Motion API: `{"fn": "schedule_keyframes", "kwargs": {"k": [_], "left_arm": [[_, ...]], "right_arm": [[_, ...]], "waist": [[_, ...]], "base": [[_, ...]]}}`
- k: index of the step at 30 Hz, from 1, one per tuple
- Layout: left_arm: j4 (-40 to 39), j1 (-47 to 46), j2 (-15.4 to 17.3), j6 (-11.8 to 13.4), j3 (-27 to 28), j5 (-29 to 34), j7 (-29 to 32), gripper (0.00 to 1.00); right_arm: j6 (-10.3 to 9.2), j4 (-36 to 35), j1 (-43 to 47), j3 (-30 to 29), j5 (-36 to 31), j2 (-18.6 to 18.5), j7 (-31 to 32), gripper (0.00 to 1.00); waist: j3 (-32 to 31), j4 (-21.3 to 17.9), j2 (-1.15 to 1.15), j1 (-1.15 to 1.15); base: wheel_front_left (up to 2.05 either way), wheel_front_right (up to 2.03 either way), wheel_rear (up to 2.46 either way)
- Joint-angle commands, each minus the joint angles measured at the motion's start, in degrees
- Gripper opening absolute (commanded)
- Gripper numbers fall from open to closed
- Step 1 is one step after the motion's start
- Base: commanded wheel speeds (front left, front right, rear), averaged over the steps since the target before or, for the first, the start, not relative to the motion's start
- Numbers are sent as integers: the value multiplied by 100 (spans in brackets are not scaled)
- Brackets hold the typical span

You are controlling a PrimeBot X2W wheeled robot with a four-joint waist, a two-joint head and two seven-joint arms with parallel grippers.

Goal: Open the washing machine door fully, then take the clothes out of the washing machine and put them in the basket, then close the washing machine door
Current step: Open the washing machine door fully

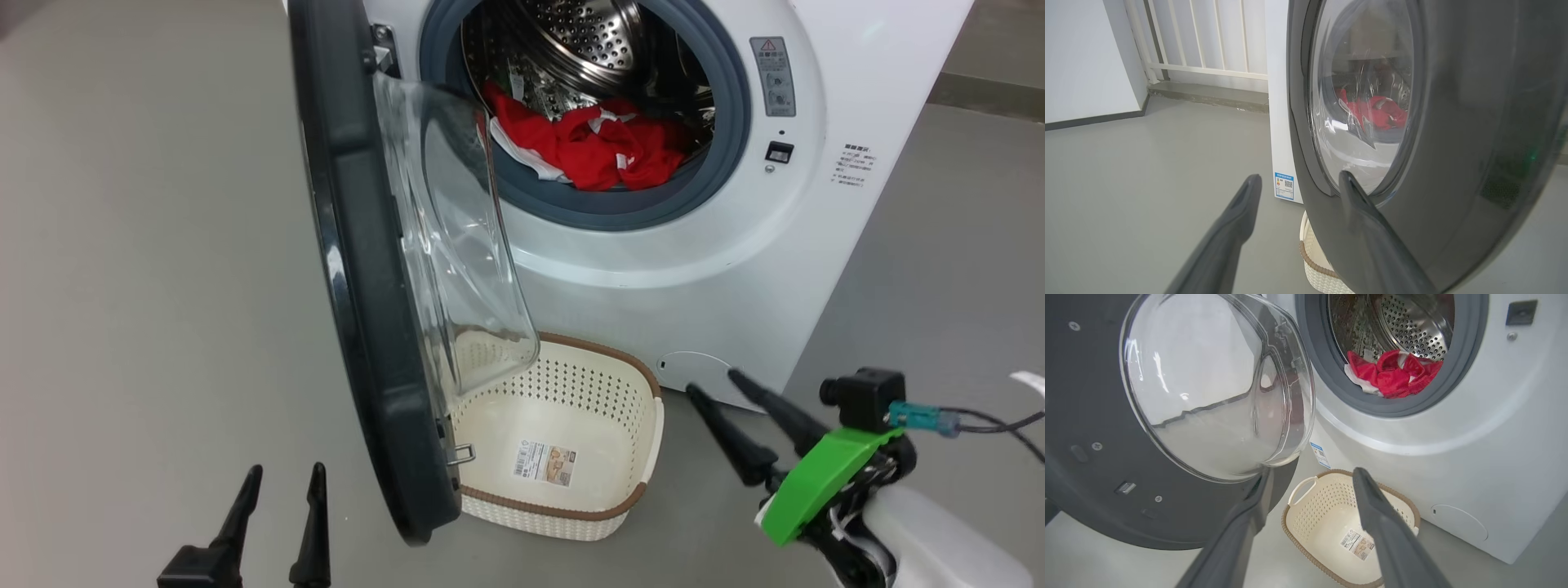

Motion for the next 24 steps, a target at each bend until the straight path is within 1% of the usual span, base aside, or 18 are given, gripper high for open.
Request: {"fn": "schedule_keyframes", "kwargs": {"k": [1,5,9,13,14,17,19,24], "left_arm": [[-141,-79,73,13,201,55,-47,100],[-146,-88,73,27,202,43,-47,100],[-151,-103,73,38,188,38,-47,100],[-153,-121,73,45,159,34,-47,100],[-159,-128,73,51,150,24,-47,100],[-155,-125,73,63,132,-3,-47,100],[-152,-125,73,74,116,-26,-47,100],[-152,-113,73,106,94,-61,-47,100]], "right_arm": [[9,-163,-37,-169,-305,-26,-72,100],[9,-419,312,-975,-1339,185,-74,100],[9,-661,673,-1738,-2209,430,-75,100],[9,-838,1048,-2454,-2849,709,-76,100],[9,-861,1214,-2729,-3057,840,-76,100],[9,-877,1397,-2978,-3390,962,-76,100],[9,-859,1487,-3107,-3488,1058,-76,100],[9,-854,1570,-3216,-3647,1150,-76,100]], "waist": [[15,-7,0,0],[38,-1,0,0],[56,20,0,0],[76,59,0,0],[90,76,0,0],[106,93,0,0],[112,103,0,0],[108,113,0,0]], "base": [[0,0,0],[0,0,0],[0,0,0],[0,0,0],[0,0,0],[0,0,0],[0,0,0],[0,0,0]]}}
